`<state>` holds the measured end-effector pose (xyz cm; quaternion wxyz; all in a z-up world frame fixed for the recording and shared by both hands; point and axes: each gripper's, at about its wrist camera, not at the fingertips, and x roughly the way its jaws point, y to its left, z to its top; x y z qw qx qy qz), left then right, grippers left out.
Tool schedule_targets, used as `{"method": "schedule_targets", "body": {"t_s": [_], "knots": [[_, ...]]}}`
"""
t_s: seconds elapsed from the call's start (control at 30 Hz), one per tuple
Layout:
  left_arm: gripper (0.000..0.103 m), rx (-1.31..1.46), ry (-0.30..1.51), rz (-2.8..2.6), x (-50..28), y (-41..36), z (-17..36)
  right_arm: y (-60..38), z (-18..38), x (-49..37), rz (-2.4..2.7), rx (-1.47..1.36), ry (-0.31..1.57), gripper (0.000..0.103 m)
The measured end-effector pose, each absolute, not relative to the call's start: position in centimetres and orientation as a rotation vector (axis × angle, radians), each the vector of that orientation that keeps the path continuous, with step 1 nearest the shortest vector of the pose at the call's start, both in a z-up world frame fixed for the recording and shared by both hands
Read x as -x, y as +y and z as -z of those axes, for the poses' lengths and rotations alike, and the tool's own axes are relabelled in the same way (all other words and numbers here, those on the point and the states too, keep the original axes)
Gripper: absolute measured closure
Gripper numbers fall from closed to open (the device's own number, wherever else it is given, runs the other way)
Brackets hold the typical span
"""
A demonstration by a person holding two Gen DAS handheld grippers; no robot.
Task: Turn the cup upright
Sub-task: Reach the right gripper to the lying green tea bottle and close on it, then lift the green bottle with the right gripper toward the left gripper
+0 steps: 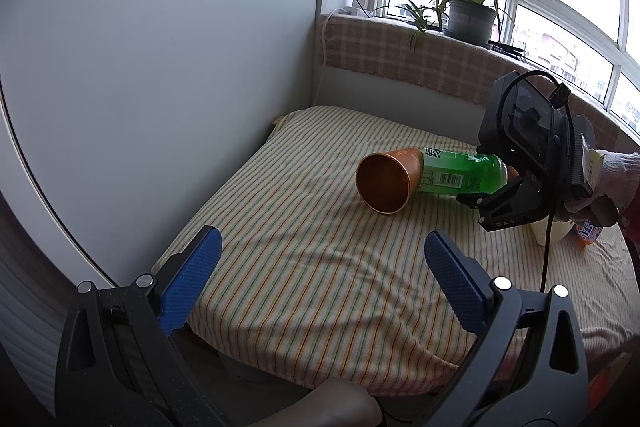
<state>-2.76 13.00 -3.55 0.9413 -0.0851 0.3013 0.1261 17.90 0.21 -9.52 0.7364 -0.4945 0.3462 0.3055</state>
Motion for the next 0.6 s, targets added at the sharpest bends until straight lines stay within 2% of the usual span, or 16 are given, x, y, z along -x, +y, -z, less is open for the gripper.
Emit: {"method": "schedule_targets", "body": {"t_s": [0.33,0.6], "knots": [[0.000,0.181,0.600,-0.242,3.6,12.5,3.2,-1.2,8.7,-14.7,-0.676,1.039,0.761,0.035],[0.000,0.171,0.584,-0.213,4.0,11.5,2.7,-3.9,5.7,-12.5,-0.666,0.837,0.741,0.035]]}}
